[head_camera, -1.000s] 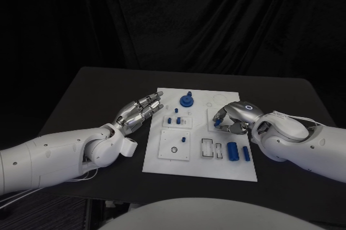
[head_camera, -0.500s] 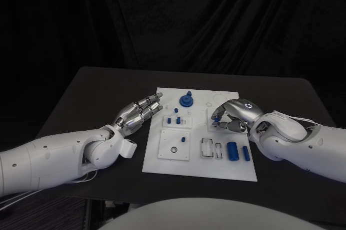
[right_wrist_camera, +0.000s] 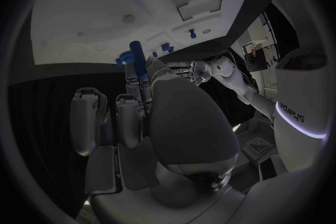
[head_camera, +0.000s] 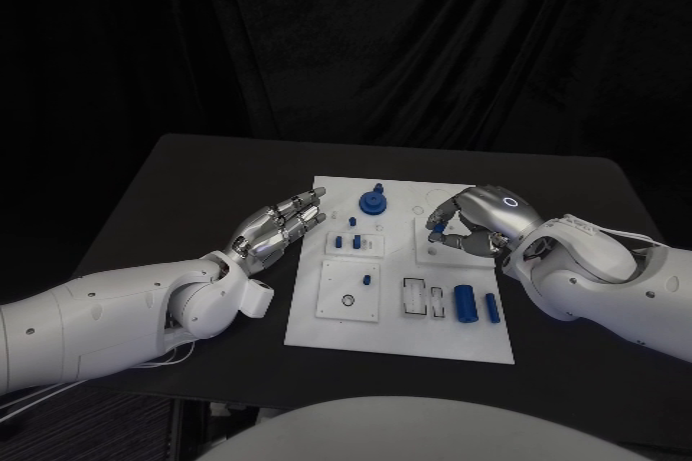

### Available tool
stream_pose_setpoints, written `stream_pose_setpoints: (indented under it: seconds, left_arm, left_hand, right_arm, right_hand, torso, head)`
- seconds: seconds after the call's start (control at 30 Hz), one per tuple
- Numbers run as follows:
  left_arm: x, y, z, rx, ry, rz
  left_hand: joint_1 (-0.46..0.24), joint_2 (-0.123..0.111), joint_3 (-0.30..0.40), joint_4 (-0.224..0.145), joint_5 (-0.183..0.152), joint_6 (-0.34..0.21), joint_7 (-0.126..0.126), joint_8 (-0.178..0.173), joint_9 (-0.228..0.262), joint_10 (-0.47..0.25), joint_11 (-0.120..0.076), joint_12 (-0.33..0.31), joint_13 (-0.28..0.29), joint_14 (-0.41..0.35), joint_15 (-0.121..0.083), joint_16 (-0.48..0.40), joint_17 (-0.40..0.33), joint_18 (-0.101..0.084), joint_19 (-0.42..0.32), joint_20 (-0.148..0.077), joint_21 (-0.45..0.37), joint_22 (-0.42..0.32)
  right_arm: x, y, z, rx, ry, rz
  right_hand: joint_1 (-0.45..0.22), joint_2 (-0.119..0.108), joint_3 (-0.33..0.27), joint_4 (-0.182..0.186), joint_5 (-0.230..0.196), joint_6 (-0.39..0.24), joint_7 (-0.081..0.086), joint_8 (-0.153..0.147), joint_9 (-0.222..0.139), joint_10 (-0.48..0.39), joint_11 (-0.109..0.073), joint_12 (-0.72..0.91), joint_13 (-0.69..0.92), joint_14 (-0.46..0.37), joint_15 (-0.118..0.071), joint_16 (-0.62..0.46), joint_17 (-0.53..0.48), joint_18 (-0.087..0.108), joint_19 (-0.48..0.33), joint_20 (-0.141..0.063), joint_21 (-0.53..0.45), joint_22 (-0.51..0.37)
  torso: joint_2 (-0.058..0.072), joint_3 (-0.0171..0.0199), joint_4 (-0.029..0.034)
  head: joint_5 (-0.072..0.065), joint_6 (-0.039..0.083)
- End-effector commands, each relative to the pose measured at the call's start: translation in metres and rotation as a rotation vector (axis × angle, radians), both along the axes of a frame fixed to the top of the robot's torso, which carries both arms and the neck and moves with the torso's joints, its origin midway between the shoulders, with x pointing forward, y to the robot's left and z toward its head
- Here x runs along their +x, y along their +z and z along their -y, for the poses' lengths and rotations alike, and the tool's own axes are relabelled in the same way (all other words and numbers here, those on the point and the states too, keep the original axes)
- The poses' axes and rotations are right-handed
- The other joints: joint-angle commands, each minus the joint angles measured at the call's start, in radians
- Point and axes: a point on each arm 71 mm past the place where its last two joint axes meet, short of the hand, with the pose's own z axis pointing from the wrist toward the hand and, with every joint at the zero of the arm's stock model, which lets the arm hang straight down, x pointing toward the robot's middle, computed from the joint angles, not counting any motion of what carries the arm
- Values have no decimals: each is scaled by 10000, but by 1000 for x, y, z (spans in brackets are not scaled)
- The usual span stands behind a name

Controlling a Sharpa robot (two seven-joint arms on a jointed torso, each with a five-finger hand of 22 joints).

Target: Assemble the parts on the task board

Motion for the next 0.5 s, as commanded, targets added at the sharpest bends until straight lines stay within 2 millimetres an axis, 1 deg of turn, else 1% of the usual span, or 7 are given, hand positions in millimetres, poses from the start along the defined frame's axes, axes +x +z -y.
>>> stream_pose_setpoints:
  seconds: [0.03, 0.2, 0.23, 0.33, 0.43, 0.5]
  left_arm:
    - [0, 4, 1, -409, 44, 412]
    - [0, 3, 3, -424, 15, 405]
    - [0, 3, 3, -430, 6, 401]
    - [0, 3, 3, -433, -3, 393]
    - [0, 3, 3, -433, -3, 393]
    - [0, 3, 3, -450, -5, 407]
  left_hand:
    - [36, 34, 67, -13, 61, 28, -39, 12, 16, -43, 7, -36, -13, -3, 6, -66, -9, 98, 2, 51, 1, -14]
    - [36, 34, 67, -13, 61, 28, -39, 12, 16, -43, 7, -36, -13, -3, 6, -66, -9, 98, 2, 51, 1, -14]
    - [42, 36, 79, -23, 55, 18, -33, 12, 14, -46, 10, -45, -15, -3, 13, -66, -9, 102, 2, 61, 1, -19]
    - [45, 40, 93, -32, 31, 9, -29, 10, 13, -49, 13, -46, -15, -3, 18, -66, -9, 106, 3, 70, 1, -21]
    - [45, 40, 93, -32, 31, 9, -29, 10, 13, -49, 13, -46, -15, -3, 18, -66, -9, 106, 3, 70, 1, -21]
    - [45, 40, 93, -32, 31, 9, -29, 10, 13, -49, 13, -46, -15, -3, 18, -66, -9, 106, 3, 70, 1, -21]
  right_arm:
    - [-5, 9, -7, 148, -36, 42]
    - [-18, 18, -30, 431, 687, 1]
    - [-22, 19, -39, 518, 973, -51]
    - [-31, 16, -58, 618, 1551, -162]
    - [-36, 12, -70, 617, 1942, -147]
    - [-41, 7, -83, 594, 2346, -138]
  right_hand:
    - [157, 65, 122, -187, -98, -31, 39, -5, 33, 129, -48, -61, 1, 621, 3, -2, 914, -74, 243, -21, -46, 2112]
    - [166, 42, 123, -199, -143, -48, 40, -21, 55, 154, -51, -91, -3, 622, 7, 1, 922, -73, 238, -14, -50, 2110]
    - [166, 42, 123, -199, -143, -48, 40, -21, 55, 154, -51, -91, -3, 622, 7, 1, 922, -73, 238, -14, -50, 2110]
    - [189, 42, 138, -218, -186, -40, 37, -25, 79, 202, -59, -106, -1, 627, 3, 11, 942, -75, 244, -13, -36, 2114]
    - [206, 32, 147, -233, -205, -61, 41, -43, 87, 212, -60, -128, -4, 625, 1, 8, 935, -70, 234, -13, -55, 2108]
    - [209, 22, 148, -238, -216, -76, 44, -56, 91, 218, -58, -140, -6, 626, 1, 9, 937, -70, 233, -13, -56, 2108]
  torso:
    - [-12, -1, 13]
    - [-8, -2, 33]
    - [-10, -4, 34]
    - [1, -3, 23]
    - [-1, -5, 26]
    - [4, -4, 21]
  head:
    - [-11, -2]
    - [3, -2]
    - [15, -2]
    - [75, -2]
    - [125, -2]
    - [157, -2]
